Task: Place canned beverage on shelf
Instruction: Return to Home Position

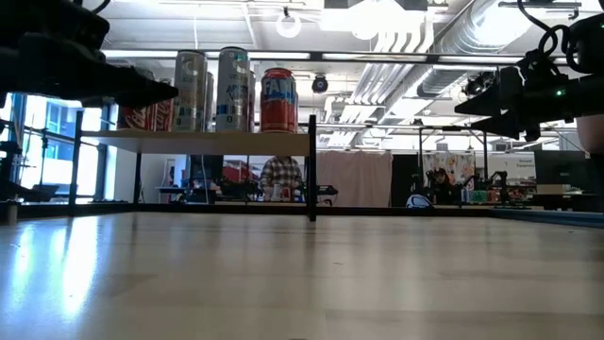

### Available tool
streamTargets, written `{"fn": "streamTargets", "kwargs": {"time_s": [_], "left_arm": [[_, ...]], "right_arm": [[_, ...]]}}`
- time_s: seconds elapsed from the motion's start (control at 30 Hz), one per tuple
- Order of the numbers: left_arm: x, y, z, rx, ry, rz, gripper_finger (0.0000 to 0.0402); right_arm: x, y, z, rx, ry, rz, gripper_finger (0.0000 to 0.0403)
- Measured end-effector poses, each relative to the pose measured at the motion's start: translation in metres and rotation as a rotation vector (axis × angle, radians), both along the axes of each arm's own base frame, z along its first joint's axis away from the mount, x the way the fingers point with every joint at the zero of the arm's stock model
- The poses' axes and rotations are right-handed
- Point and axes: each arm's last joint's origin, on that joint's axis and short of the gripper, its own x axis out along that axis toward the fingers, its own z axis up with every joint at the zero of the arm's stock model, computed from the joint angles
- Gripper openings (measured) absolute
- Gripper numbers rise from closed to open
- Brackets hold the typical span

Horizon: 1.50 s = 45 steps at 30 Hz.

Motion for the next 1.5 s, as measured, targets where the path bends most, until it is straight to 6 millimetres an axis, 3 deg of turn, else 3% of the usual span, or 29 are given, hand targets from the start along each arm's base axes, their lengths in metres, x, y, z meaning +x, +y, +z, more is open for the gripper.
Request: {"fn": "streamTargets", "kwargs": {"time_s": [0.53, 1.5], "left_arm": [[-0.027, 0.026, 0.006, 0.025, -0.088, 0.249, 0.0388], [-0.039, 0.055, 0.006, 0.036, -0.086, 0.575, 0.0388]], "right_arm": [[0.0, 0.0, 0.0, 0.0, 0.0, 0.0, 0.0359], [0.0, 0.0, 0.0, 0.0, 0.0, 0.0, 0.0359]]}}
